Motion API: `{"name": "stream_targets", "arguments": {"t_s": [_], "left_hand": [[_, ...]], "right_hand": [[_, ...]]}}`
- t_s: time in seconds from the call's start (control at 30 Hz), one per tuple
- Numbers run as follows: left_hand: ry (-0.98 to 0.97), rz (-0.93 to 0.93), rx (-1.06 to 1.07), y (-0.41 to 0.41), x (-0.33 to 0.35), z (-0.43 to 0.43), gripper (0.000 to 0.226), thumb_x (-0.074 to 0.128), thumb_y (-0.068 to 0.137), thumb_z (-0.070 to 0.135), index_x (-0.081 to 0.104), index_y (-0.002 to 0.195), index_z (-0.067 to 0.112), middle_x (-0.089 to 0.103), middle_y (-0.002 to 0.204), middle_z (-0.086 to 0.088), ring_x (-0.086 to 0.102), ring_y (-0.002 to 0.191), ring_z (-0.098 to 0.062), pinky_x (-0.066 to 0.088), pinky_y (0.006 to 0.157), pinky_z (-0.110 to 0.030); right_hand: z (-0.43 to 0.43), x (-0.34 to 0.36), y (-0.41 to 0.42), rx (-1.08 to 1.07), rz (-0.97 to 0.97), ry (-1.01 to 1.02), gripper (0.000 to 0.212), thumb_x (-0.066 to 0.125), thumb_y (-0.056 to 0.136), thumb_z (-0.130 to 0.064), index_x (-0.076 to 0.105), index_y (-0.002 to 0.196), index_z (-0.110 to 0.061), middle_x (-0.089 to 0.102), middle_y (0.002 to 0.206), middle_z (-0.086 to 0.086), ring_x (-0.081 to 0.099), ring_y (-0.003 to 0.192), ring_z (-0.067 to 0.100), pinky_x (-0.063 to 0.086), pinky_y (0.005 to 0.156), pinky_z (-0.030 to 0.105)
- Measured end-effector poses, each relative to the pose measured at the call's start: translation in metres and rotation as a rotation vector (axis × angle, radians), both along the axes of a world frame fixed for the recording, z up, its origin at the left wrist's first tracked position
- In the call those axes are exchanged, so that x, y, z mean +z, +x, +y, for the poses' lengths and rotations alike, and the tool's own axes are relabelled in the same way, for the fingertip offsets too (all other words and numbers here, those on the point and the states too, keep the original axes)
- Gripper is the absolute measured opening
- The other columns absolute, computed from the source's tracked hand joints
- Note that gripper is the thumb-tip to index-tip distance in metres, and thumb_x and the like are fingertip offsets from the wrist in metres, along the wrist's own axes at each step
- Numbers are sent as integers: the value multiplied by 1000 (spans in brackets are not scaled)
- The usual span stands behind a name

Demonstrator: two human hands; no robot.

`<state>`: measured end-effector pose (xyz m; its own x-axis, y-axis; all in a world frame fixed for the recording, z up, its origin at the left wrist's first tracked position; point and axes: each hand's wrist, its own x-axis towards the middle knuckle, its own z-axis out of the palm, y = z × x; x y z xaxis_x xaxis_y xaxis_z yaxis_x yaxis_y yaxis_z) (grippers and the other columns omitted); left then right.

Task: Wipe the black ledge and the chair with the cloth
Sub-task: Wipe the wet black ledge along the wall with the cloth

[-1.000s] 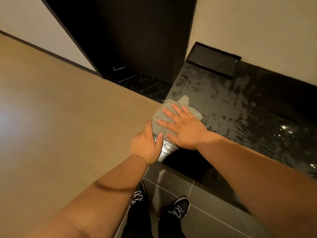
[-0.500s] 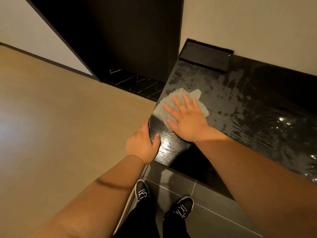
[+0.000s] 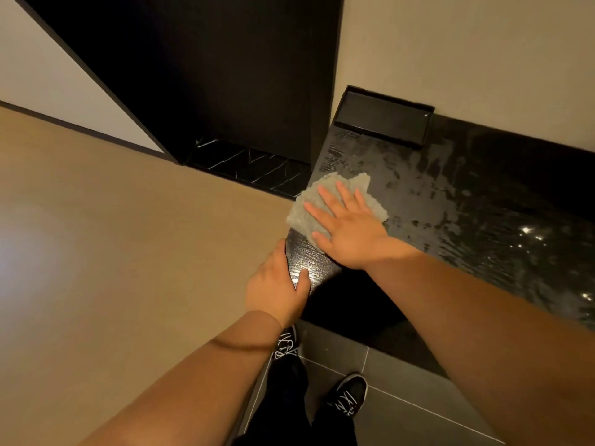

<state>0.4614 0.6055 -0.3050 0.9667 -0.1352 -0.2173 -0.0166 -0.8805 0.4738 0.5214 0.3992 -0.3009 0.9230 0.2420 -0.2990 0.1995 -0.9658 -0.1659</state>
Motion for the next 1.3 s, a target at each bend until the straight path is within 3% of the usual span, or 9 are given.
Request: {"name": "stream_targets", "arguments": {"t_s": [0.13,0.33,0.43,0.6,0.7,0.87,1.03,1.17,1.3], "left_hand": [[-66,33,-3,3,2,2,63,61,91,45,36,147,32,63,126,4,65,108,-27,48,81,-35],[-126,72,-14,4,2,5,64,58,88,47,37,147,33,62,128,5,65,109,-25,56,86,-43],[-116,69,-21,4,1,6,67,56,87,49,37,149,30,61,132,4,64,111,-27,55,88,-45],[-137,76,-9,4,3,4,68,54,88,51,36,151,31,60,137,3,63,115,-25,54,92,-44],[-174,87,-4,7,1,4,63,50,89,52,40,148,30,62,134,1,64,113,-26,55,90,-44],[-187,184,36,47,-3,-16,39,45,101,54,53,128,27,68,120,-4,67,107,-31,54,89,-43],[-183,176,22,80,-5,-32,36,39,106,52,53,117,21,69,111,-8,65,101,-34,44,77,-37],[-114,103,13,77,-8,-35,33,40,106,53,50,110,22,68,107,-11,64,96,-37,38,72,-36],[-112,108,13,80,-10,-36,36,39,103,57,52,115,26,70,106,-8,66,95,-36,50,75,-41]], "right_hand": [[18,-1,11,-124,-4,-36,67,16,101,-59,1,163,-38,-12,171,1,-24,154,32,-11,124,55],[17,-1,-68,-38,-107,18,67,36,98,-60,30,160,-34,19,170,5,6,157,37,11,124,59],[0,-2,-59,11,-50,40,71,31,96,-64,21,161,-40,10,171,0,-4,158,33,4,126,57],[-8,2,-18,-259,5,-46,71,14,97,-66,2,162,-40,-7,172,-1,-21,155,30,-10,125,53],[10,2,-44,-401,-20,-28,71,11,98,-62,4,163,-35,-6,172,3,-20,155,33,-8,125,56],[20,-3,-96,-311,-55,-43,71,28,98,-57,28,161,-26,14,170,12,0,156,42,6,124,62],[2,0,-49,-133,-55,40,74,27,93,-63,24,161,-34,6,172,4,-8,157,34,-2,125,57],[-21,-6,17,-204,-58,-5,72,19,97,-66,9,163,-38,0,172,-2,-15,157,27,-11,125,52],[-13,-8,29,-301,-84,-36,68,21,99,-60,13,163,-37,1,172,1,-13,157,31,-8,125,53]]}}
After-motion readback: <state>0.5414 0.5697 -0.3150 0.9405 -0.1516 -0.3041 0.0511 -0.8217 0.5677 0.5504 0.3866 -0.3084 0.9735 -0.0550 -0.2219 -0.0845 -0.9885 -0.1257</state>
